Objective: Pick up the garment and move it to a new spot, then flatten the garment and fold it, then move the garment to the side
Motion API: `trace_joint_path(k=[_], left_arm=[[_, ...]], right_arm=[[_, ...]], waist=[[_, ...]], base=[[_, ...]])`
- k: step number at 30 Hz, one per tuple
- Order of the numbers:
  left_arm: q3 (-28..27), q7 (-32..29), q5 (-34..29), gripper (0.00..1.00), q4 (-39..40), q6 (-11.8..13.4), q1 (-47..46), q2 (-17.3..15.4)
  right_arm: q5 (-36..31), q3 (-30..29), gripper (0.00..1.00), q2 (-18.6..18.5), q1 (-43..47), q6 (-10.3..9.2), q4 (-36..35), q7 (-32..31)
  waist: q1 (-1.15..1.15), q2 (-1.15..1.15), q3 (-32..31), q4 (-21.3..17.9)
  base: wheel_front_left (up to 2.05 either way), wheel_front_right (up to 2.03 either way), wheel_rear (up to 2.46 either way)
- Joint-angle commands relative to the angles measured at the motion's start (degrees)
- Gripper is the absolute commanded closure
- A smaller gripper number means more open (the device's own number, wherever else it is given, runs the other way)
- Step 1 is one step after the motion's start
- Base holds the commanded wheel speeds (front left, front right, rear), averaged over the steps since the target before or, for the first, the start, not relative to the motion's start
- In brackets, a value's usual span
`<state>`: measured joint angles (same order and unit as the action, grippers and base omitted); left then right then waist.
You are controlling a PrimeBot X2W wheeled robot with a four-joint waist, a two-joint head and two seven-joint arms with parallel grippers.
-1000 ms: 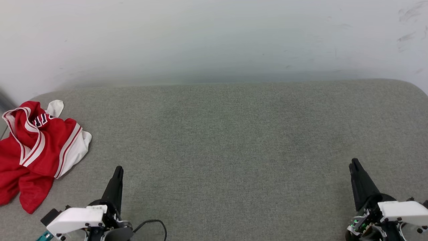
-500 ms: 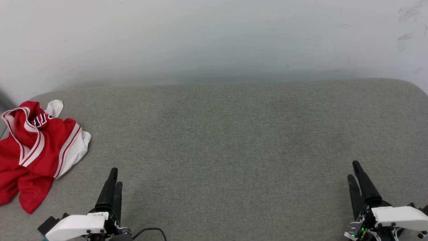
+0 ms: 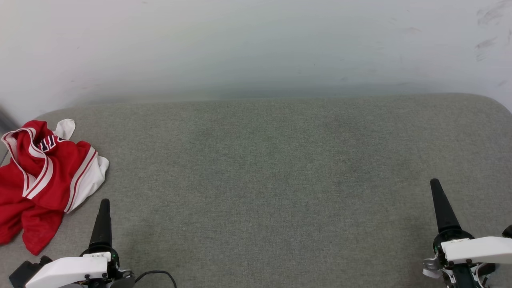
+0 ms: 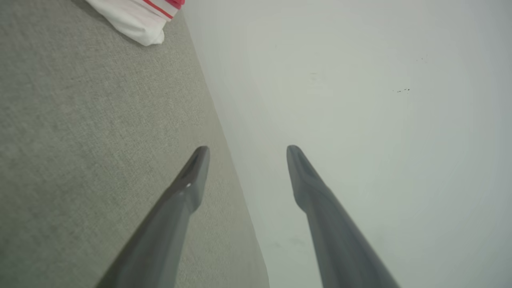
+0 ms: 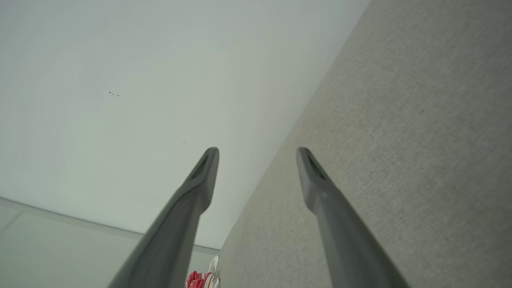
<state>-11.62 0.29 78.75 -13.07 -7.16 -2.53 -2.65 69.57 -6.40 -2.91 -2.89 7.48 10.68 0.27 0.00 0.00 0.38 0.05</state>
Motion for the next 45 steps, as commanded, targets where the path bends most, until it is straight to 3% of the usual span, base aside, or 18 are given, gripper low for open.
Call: trace_joint_path(k=[1,12,20,25,33,45], left_arm=[[-0.9,0.6,-2.0,0.0,1.4,0.1,-0.7,-0.1],[-2.1,3.0,-16.5,0.0,10.5,2.5,-0.7,-0.2],[6.1,4.5,-32.4,0.0,18.6,8.9,1.2,-0.2],[10.9,5.4,-40.4,0.0,20.7,10.9,1.6,-0.7],[17.5,6.8,-46.6,0.0,21.8,14.7,2.3,-3.9],[24.9,8.7,-53.8,0.0,20.0,18.2,2.0,-7.7]], right_arm=[[-2.6,-0.1,0.0,0.0,-0.9,0.01,-1.9,0.6],[-23.8,2.7,0.0,0.0,-1.7,0.01,-9.9,3.0],[-37.3,5.2,0.0,0.0,-2.0,0.02,-13.7,4.5],[-44.0,6.0,0.0,0.0,-1.6,0.02,-14.6,5.5],[-51.6,6.1,0.0,0.0,-0.8,0.02,-14.9,6.8],[-61.3,5.8,0.0,0.0,0.1,0.01,-13.0,8.7]], waist=[[0.0,0.0,0.0,0.0],[0.0,0.0,0.4,0.1],[0.0,0.0,0.6,0.1],[0.0,0.0,0.7,0.0],[0.0,0.0,0.7,-0.2],[0.0,0.0,0.7,-0.2]], base=[[0.0,0.0,0.0],[0.0,0.0,0.0],[0.0,0.0,0.0],[0.0,0.0,0.0],[0.0,0.0,0.0],[0.0,0.0,0.0]])
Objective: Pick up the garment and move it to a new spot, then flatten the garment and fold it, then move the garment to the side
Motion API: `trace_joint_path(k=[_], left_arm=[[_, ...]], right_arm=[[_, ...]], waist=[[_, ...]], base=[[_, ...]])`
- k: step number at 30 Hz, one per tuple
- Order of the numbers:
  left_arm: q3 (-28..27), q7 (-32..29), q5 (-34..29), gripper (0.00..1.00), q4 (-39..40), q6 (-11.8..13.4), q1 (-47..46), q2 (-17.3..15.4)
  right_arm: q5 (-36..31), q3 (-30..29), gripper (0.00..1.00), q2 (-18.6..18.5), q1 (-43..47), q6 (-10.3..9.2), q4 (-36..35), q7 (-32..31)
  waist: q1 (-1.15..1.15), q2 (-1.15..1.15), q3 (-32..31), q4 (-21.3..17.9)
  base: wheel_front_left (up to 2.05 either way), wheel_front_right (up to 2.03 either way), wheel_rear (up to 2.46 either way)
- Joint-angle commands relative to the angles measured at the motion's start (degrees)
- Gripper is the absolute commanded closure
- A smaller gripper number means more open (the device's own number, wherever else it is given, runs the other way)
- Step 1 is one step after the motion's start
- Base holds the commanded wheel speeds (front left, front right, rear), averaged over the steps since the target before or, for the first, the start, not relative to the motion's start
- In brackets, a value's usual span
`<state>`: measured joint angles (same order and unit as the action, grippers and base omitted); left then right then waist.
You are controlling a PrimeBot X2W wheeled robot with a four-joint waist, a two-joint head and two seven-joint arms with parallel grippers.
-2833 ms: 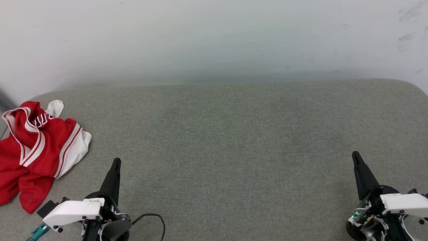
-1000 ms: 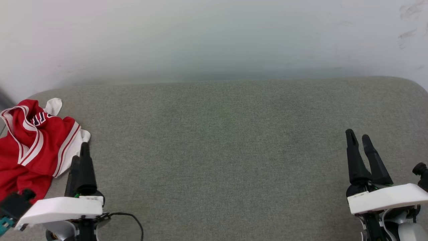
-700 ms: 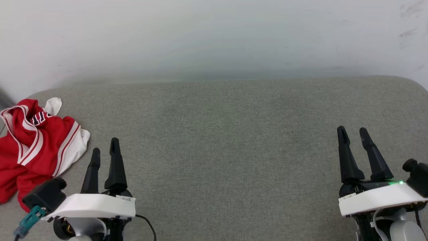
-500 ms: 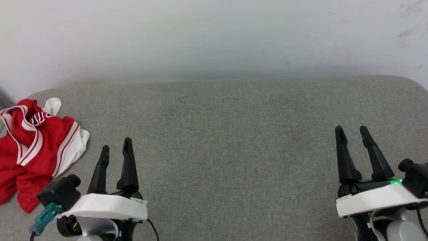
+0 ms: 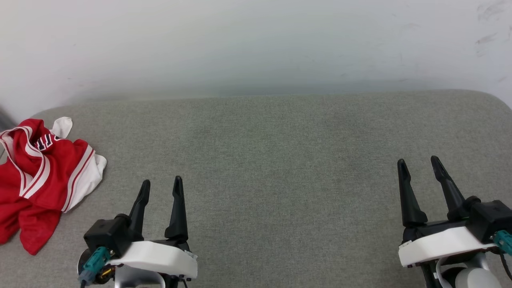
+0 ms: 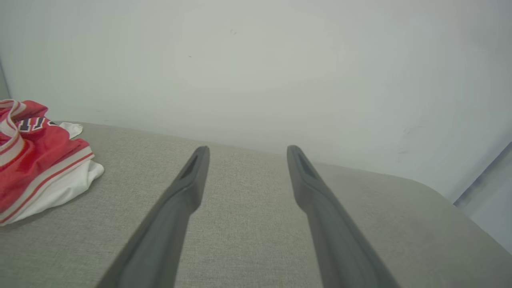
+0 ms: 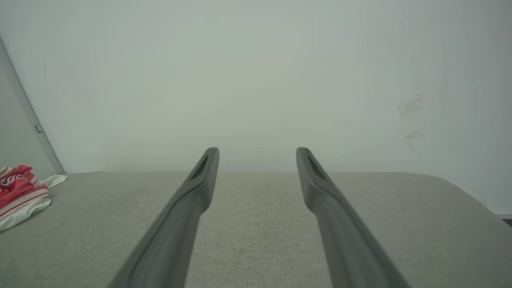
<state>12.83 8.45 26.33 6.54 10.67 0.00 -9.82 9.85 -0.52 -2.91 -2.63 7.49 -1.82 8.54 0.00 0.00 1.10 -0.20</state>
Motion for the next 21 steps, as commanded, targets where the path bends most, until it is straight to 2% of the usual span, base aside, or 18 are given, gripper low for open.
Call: trace_joint_path(k=[1,11,21], left_arm=[[1.1,0.6,-1.8,0.0,0.1,0.6,-0.4,-0.8],[4.2,2.1,-6.4,0.0,-0.8,1.9,-0.5,-2.0],[5.5,3.4,-10.0,0.0,-1.5,0.5,-0.1,-1.7]], right_arm=[[-2.1,-0.1,0.0,0.0,-0.1,0.0,-0.4,0.6],[-5.1,1.0,0.0,0.0,0.2,0.0,1.3,2.0],[-8.4,1.7,0.0,0.0,0.3,0.0,1.2,3.2]], waist=[[0.0,0.0,0.0,0.0],[0.0,0.0,0.4,-0.1],[0.0,0.0,0.5,-0.2]], base=[[0.0,0.0,0.0],[0.0,0.0,0.0],[0.0,0.0,0.0]])
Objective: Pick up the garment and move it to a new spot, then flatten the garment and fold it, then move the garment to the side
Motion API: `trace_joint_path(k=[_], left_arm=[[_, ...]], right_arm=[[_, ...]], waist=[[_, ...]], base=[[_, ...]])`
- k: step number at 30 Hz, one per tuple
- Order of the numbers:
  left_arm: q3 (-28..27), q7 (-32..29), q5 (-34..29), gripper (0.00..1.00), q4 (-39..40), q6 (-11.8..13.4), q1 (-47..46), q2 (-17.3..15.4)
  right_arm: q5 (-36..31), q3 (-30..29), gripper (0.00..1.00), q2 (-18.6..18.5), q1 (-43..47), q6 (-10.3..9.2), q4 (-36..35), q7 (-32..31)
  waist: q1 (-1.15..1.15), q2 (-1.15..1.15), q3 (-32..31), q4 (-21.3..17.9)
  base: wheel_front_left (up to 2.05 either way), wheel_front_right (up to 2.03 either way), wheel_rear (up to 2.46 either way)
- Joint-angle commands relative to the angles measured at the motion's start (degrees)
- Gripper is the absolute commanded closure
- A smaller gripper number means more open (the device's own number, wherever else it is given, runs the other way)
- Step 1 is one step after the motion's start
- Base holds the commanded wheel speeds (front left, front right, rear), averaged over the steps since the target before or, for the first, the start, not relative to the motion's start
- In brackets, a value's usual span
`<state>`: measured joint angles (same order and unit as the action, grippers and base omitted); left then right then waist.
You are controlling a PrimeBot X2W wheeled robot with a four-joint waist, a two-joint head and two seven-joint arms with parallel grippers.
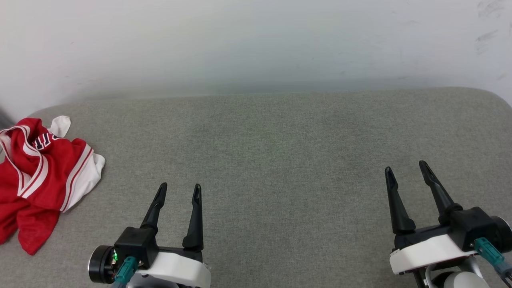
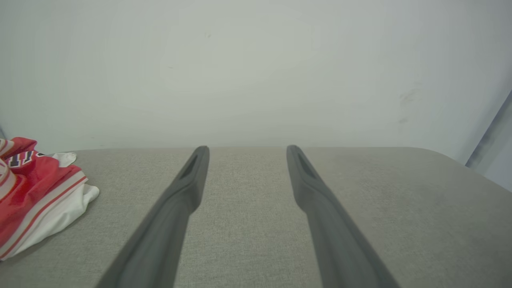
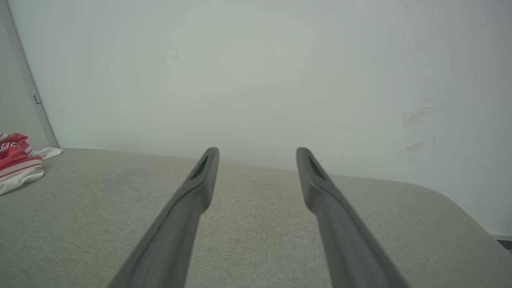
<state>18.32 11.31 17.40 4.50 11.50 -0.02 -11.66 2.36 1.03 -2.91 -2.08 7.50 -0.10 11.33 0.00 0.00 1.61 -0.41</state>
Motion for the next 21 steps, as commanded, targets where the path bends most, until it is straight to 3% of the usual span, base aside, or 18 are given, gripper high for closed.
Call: trace_joint_path(k=[1,5,13,18,21], left_arm=[[0.0,0.7,-1.4,0.0,0.7,-0.5,0.0,0.3],[-2.0,1.1,-1.3,0.0,1.5,-1.6,1.0,1.8],[-8.3,2.1,-2.4,0.0,1.5,-7.9,3.1,5.8],[-10.8,2.6,-4.6,0.0,0.3,-11.7,4.1,7.5],[-11.1,2.8,-6.5,0.0,-0.3,-12.6,4.4,7.8]], right_arm=[[-0.8,0.2,0.0,0.0,-0.3,-0.02,-0.5,0.6],[0.8,0.2,0.0,0.0,0.1,-0.02,0.1,1.0],[7.9,0.3,0.0,0.0,0.9,-0.02,2.8,2.0],[8.2,0.8,0.0,0.0,0.3,-0.02,4.8,2.5],[6.5,0.7,0.0,0.1,0.2,-0.02,5.2,2.8]], waist=[[0.0,0.0,0.0,0.0],[0.0,0.0,-0.1,-0.1],[0.0,0.0,-0.2,-0.5],[0.0,0.0,-0.4,-0.8],[0.0,0.0,-0.5,-0.8]], base=[[0.0,0.0,0.0],[0.0,0.0,0.0],[0.0,0.0,0.0],[0.0,0.0,0.0],[0.0,0.0,0.0]])
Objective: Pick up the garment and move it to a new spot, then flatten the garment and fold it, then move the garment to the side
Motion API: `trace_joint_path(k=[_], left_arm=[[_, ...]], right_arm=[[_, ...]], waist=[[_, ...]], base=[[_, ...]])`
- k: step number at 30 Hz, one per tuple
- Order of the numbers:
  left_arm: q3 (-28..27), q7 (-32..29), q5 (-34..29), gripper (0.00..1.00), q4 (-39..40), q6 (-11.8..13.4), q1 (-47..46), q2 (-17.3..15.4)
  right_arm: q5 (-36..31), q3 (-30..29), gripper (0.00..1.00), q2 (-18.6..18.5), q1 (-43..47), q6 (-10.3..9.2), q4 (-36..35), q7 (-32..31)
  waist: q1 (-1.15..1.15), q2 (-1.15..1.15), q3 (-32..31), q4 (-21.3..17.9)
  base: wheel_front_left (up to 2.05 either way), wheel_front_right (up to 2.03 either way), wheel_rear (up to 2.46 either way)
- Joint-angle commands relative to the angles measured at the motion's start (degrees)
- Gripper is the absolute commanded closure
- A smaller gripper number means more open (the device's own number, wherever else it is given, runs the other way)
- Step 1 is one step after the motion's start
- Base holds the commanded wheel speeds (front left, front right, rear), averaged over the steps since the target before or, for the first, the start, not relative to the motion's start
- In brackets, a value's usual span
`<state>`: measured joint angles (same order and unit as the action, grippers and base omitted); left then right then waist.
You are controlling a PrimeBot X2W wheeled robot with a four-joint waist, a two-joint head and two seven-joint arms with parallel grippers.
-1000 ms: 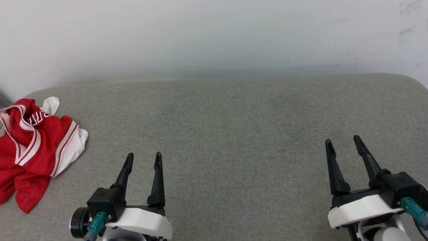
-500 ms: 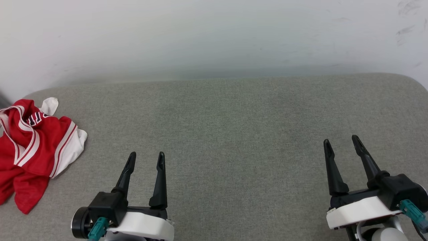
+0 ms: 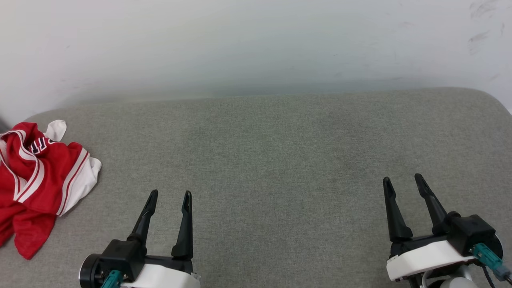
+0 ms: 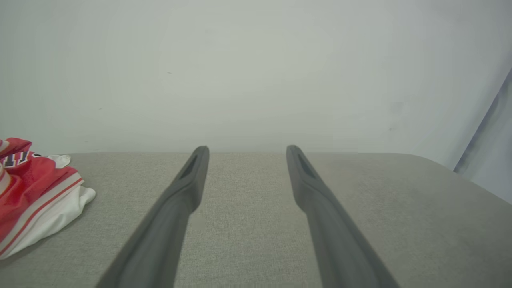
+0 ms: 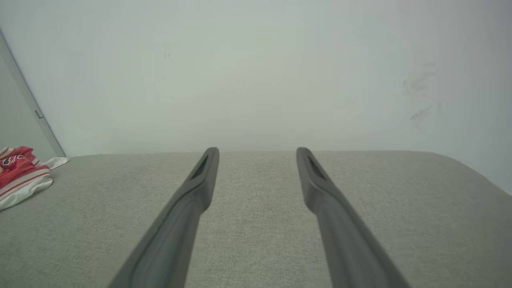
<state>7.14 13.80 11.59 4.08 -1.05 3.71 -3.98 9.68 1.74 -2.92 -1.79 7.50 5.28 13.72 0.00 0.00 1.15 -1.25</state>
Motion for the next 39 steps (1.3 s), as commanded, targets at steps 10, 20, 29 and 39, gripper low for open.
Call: trace_joint_path(k=[10,20,29,39], left_arm=[[-1.1,1.3,-5.4,0.0,-1.4,-2.2,0.8,1.0],[-2.3,1.4,-5.5,0.0,-0.5,-2.7,0.9,1.1],[-3.5,1.4,-5.6,0.0,0.2,-2.8,1.1,1.1],[-5.2,1.4,-5.9,0.0,0.0,-3.7,1.6,1.1]], right_arm=[[-5.9,-0.1,0.0,0.1,-0.1,-0.02,-0.3,1.4],[-7.6,1.3,0.0,0.1,1.0,-0.02,-0.7,1.5],[-7.6,2.8,0.0,0.1,1.7,-0.02,-0.7,1.5],[-6.6,5.2,0.0,0.1,1.6,-0.02,-0.5,1.5]], waist=[[0.0,0.0,0.0,0.2],[0.0,0.0,0.0,4.8],[0.0,0.0,-0.2,12.6],[0.0,0.0,-0.8,22.6]], base=[[0.0,0.0,0.0],[0.0,0.0,0.0],[0.0,0.0,0.0],[0.0,0.0,0.0]])
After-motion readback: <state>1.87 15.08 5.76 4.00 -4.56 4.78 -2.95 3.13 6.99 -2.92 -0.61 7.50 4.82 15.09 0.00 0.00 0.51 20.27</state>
